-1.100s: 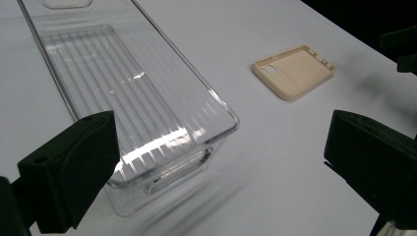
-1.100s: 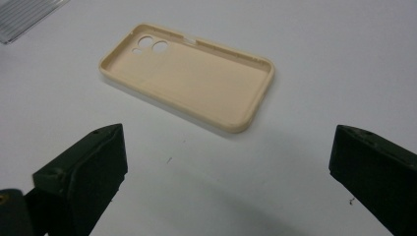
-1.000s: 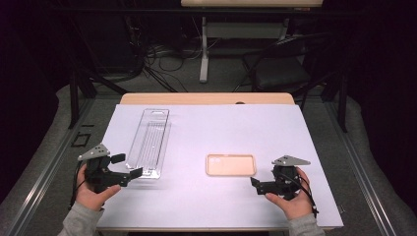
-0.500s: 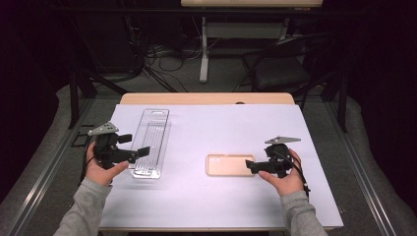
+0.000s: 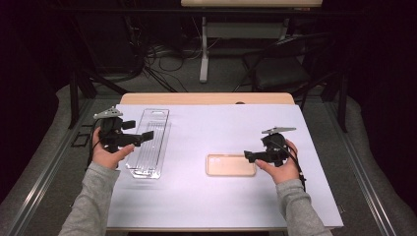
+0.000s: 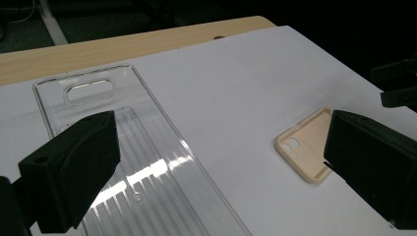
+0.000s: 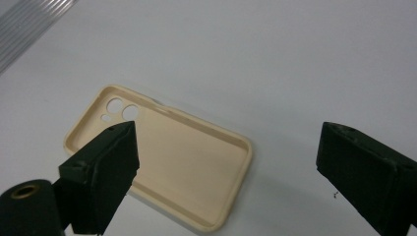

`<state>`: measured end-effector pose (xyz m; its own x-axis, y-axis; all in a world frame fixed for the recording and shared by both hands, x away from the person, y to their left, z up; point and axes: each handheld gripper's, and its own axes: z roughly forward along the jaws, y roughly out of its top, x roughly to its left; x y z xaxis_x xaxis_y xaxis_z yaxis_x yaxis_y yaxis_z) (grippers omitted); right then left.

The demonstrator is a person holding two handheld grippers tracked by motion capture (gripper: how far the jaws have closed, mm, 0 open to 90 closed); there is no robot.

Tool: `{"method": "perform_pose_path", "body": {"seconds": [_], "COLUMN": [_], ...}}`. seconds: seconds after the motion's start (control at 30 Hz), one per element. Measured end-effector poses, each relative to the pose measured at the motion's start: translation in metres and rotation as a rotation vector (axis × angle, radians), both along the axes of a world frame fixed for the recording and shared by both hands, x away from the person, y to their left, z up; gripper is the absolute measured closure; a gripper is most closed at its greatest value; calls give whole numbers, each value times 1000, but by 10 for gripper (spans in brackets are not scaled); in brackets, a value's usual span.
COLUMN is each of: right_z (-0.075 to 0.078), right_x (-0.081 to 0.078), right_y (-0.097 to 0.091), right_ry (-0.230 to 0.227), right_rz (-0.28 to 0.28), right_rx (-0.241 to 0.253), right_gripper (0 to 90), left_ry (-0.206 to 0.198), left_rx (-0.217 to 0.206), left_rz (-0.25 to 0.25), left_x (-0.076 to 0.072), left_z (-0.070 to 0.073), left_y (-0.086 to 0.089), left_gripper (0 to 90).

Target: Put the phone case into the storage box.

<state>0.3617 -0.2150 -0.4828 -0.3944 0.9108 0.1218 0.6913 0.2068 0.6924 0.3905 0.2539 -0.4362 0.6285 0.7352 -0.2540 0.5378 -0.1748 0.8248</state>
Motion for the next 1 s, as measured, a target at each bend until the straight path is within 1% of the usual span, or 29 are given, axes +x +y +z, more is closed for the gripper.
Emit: {"method": "perform_pose_path", "body": {"seconds": [0.07,0.13,0.3,0.4,0.47,0.5,0.57,0.67,0.7,0.77,0.8,0.9,0.93,0.97,1.0], "right_z": [-2,-3,-3,-1,1,2,3,5,6,9,11,15,16,16,18], "right_x": [3,4,6,10,11,14,18,23,25,27,29,32,33,33,34], "right_y": [0,0,0,1,2,2,2,2,2,2,3,4,5,5,6], "right_ry": [6,13,14,14,15,10,19,18,10,-18,-28,-53,-58,-58,-57], "right_rz": [1,0,13,36,43,61,72,91,101,137,160,220,241,241,265], "right_rx": [-14,-12,-21,-50,-54,-63,-67,-93,-100,-116,-140,-199,-210,-210,-229], "right_gripper": [96,102,136,143,145,147,150,180,200,254,266,347,358,358,368], "left_ry": [5,5,8,6,4,-2,-5,-11,-11,-12,-10,-11,-11,-12,-12], "left_rx": [8,2,13,21,25,26,29,41,42,43,40,39,39,40,41], "left_rz": [3,7,11,13,13,9,7,1,1,-2,2,6,6,5,4], "left_x": [0,-1,-2,-3,-4,-5,-5,-7,-7,-7,-8,-8,-8,-8,-8], "left_z": [-1,-2,-4,-5,-4,-3,-3,-3,-3,-3,-3,-3,-3,-3,-3], "left_y": [1,3,5,5,5,4,4,4,4,5,5,6,6,7,7], "left_gripper": [7,12,13,13,13,13,13,15,21,24,24,25,25,25,26]}}
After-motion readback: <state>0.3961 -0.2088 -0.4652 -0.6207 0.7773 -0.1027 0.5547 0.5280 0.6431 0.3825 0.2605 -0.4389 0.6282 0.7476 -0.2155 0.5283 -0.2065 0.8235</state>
